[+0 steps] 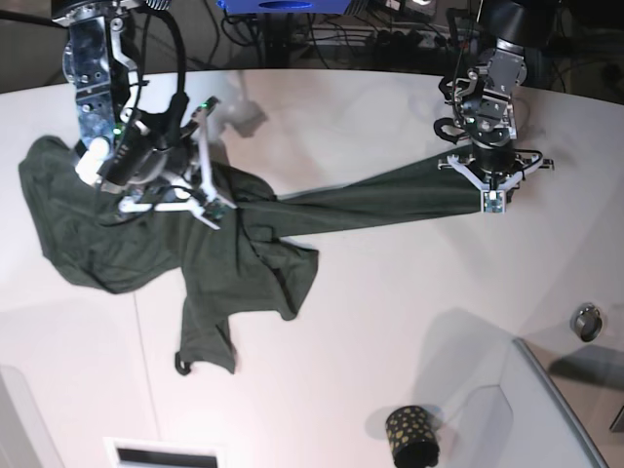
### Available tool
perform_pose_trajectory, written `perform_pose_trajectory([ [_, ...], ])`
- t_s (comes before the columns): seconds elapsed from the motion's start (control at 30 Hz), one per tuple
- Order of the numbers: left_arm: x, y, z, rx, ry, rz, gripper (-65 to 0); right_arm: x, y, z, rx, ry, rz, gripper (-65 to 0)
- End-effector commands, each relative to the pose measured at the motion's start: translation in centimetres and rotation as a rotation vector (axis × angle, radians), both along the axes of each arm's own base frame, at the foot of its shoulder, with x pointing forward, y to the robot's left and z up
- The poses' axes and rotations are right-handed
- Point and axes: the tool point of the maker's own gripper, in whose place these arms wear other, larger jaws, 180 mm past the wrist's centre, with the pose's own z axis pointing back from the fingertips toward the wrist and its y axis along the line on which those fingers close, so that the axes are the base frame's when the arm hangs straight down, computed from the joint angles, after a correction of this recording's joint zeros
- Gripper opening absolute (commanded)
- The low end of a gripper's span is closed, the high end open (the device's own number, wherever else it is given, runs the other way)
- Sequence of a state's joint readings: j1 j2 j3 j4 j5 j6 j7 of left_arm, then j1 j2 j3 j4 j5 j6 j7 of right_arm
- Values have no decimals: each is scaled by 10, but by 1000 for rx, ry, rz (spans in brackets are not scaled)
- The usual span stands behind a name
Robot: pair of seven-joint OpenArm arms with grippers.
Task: Layout the t-shirt on the table in an organized manner, then fold the t-shirt properly
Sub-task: 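Release the shirt and reposition both grippers over the fabric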
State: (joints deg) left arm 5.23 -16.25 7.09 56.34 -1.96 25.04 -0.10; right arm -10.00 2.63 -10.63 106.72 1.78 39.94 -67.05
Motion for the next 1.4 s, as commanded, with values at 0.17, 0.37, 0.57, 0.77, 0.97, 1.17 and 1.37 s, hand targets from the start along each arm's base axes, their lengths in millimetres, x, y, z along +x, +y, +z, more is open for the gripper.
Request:
perform_pose_trajectory([
  [0.17, 19, 5, 23, 18, -72, -7, -650, -15, 37, -12, 31, 51, 115, -585],
  [0.37, 23, 3, 53, 14, -153, -29, -650, 15, 13, 36, 53, -124, 15, -167],
  [0.57, 2, 19, 89, 5, -242, 18, -650, 93, -7, 46, 56, -173, -95, -176],
  [0.77, -51, -9, 67, -71, -139, -47, -650, 146, 10, 10, 194, -46, -176, -177],
  [0.97, -97, -9, 46, -71, -33, -46, -650, 161, 23, -19, 321, 54, -240, -177],
  [1.17, -114, -7, 40, -68, 5, -46, -650, 165, 31, -34, 405, 92, -282, -248],
  [1.37, -114, -7, 40, -68, 6, -45, -650, 166, 30, -34, 402, 90, -282, -626],
])
